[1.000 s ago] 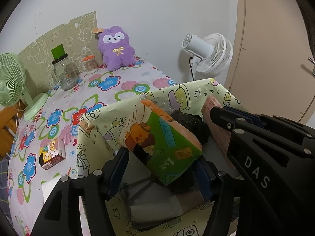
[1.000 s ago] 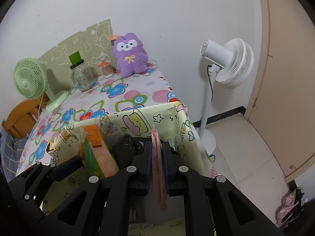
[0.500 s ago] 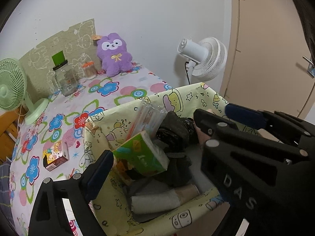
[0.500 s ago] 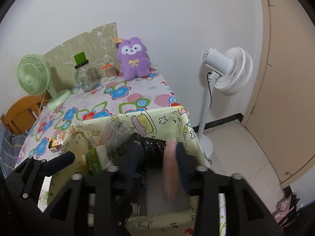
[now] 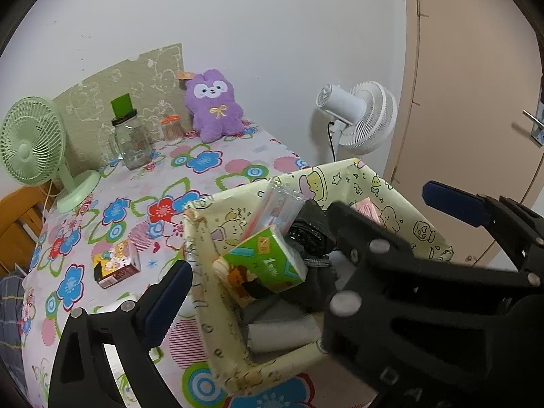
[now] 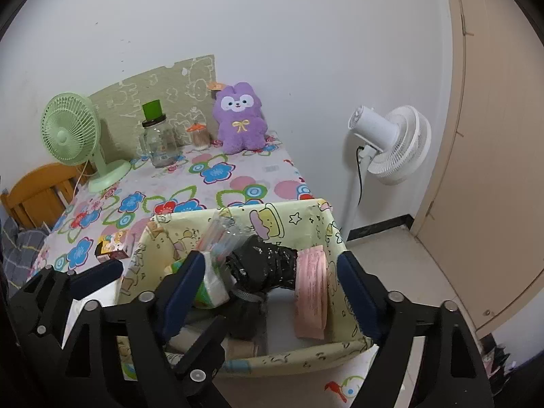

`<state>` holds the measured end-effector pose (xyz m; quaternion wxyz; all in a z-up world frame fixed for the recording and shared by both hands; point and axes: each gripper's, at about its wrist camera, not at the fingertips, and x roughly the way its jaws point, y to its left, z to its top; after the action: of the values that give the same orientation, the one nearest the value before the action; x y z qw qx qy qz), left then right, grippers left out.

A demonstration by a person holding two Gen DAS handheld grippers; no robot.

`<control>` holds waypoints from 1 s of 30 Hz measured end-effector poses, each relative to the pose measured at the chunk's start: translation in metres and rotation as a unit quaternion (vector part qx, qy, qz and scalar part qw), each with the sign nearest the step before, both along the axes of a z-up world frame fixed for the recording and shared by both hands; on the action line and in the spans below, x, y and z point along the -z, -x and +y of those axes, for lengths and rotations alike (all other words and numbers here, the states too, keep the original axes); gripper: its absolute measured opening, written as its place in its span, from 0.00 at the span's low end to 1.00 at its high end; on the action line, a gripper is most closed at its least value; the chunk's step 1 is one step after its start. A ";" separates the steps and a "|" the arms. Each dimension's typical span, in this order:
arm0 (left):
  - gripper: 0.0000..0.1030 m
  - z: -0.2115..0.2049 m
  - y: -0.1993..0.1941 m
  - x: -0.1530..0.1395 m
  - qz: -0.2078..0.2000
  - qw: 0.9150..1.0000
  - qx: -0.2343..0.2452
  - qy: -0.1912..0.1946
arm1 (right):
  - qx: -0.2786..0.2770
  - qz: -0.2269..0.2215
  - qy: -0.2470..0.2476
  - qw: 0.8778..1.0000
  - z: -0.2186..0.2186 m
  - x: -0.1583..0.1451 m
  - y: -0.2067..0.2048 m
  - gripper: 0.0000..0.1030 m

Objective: Organize soft objects
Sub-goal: 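Withdraw both tools from the box back over the bed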

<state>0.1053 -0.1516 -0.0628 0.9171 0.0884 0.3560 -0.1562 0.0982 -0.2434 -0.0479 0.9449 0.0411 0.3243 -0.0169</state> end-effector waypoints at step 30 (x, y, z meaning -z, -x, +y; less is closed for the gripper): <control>0.99 0.078 0.033 -0.028 -0.050 0.996 -0.066 0.035 | -0.023 -0.039 -0.008 0.999 0.073 -0.026 0.032 0.99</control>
<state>0.0727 -0.0735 -0.0347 0.9445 0.0406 0.3091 -0.1032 0.0657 -0.1708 -0.0220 0.9565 0.0415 0.2886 0.0089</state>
